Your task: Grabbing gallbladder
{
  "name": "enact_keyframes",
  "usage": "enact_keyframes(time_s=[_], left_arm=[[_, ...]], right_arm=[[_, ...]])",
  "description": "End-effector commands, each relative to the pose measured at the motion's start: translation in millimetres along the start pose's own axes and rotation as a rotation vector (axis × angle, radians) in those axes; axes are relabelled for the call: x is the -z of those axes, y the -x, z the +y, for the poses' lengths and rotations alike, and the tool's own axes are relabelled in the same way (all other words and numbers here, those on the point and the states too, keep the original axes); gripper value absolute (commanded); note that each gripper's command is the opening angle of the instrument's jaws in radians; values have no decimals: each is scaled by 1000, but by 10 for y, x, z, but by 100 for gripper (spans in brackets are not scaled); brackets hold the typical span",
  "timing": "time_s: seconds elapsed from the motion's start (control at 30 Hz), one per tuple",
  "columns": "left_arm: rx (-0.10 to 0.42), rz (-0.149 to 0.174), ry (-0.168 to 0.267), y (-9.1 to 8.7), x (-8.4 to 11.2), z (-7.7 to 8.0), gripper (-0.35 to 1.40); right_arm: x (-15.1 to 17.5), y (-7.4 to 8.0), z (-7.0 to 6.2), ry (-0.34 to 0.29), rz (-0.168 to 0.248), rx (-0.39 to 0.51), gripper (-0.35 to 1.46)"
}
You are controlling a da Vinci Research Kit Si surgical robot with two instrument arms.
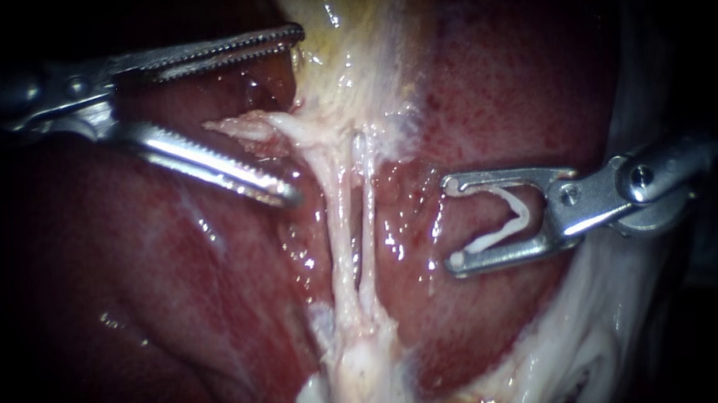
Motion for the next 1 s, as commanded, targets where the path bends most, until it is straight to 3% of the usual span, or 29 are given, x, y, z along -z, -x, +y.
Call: enact_keyframes(time_s=[0.03,0.23,0.4,0.47,0.73,0.83,1.0], left_arm=[[0,0,0,0,0,0,98],[-2,1,4,5,0,-5,96],[-20,6,10,32,-6,-20,93],[-22,-9,10,49,-10,-27,93],[46,-93,19,117,-29,-38,89],[61,-114,21,131,-32,-40,84],[83,-126,22,134,-30,-40,64]], right_arm=[[0,0,0,0,0,0,49],[0,0,0,0,0,0,49],[0,0,0,-1,0,0,49],[0,0,-1,-1,0,0,50],[1,0,-1,-1,0,0,50],[1,0,-1,-1,0,-5,50],[1,0,-1,-1,0,-5,50]])
